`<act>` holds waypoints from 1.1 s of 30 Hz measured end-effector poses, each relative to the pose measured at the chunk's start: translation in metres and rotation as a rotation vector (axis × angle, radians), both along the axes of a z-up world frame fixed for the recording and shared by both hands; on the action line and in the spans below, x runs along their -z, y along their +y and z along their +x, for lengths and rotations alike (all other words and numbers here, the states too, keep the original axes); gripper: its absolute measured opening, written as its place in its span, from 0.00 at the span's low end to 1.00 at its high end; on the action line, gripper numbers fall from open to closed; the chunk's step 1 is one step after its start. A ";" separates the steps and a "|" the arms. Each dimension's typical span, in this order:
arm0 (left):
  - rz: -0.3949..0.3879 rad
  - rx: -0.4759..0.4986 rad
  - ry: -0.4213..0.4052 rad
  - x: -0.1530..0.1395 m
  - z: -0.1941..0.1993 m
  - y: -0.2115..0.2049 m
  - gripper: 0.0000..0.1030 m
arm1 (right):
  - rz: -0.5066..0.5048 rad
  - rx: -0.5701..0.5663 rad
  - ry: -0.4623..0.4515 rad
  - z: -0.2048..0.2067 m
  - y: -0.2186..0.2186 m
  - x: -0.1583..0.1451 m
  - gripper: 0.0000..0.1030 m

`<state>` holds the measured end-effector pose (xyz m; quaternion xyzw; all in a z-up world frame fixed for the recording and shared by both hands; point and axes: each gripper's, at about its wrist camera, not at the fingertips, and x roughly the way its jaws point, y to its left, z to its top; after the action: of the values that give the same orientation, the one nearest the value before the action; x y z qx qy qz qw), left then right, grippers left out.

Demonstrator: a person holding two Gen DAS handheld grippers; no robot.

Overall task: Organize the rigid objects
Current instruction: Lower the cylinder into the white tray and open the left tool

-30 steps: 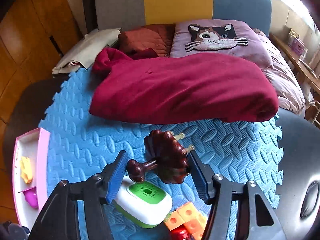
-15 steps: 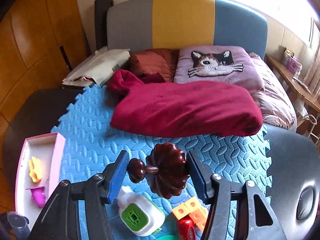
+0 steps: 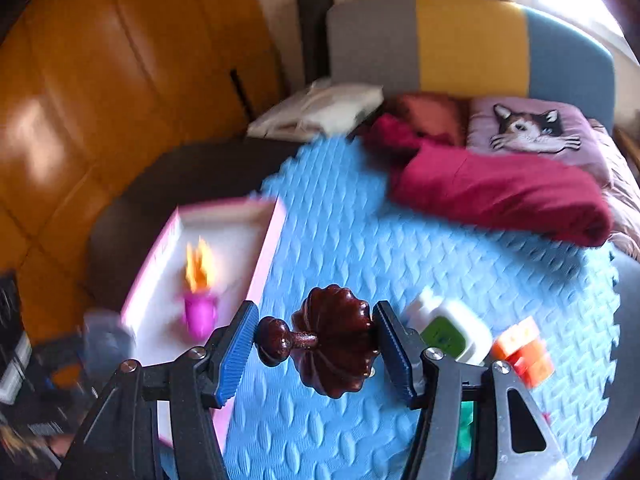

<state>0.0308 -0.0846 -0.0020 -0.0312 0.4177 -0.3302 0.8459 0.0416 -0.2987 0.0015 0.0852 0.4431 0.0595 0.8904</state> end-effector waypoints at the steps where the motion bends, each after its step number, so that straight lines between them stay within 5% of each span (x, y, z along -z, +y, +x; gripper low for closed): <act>1: 0.001 -0.005 0.003 0.001 0.000 0.002 0.42 | 0.010 0.001 0.026 -0.001 0.002 0.011 0.58; 11: 0.037 -0.077 0.027 0.015 0.003 0.020 0.42 | 0.111 0.064 0.066 -0.007 -0.015 0.069 0.65; 22: 0.055 -0.143 0.027 0.021 0.006 0.033 0.43 | 0.227 0.133 -0.105 -0.025 -0.027 0.078 0.69; 33: 0.093 -0.226 0.053 0.033 0.020 0.049 0.43 | 0.141 0.154 -0.096 -0.025 -0.019 0.075 0.63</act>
<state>0.0512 -0.0352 -0.0347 -0.0473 0.4486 -0.2121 0.8669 0.0163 -0.3173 -0.0736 0.1783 0.3868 0.0257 0.9044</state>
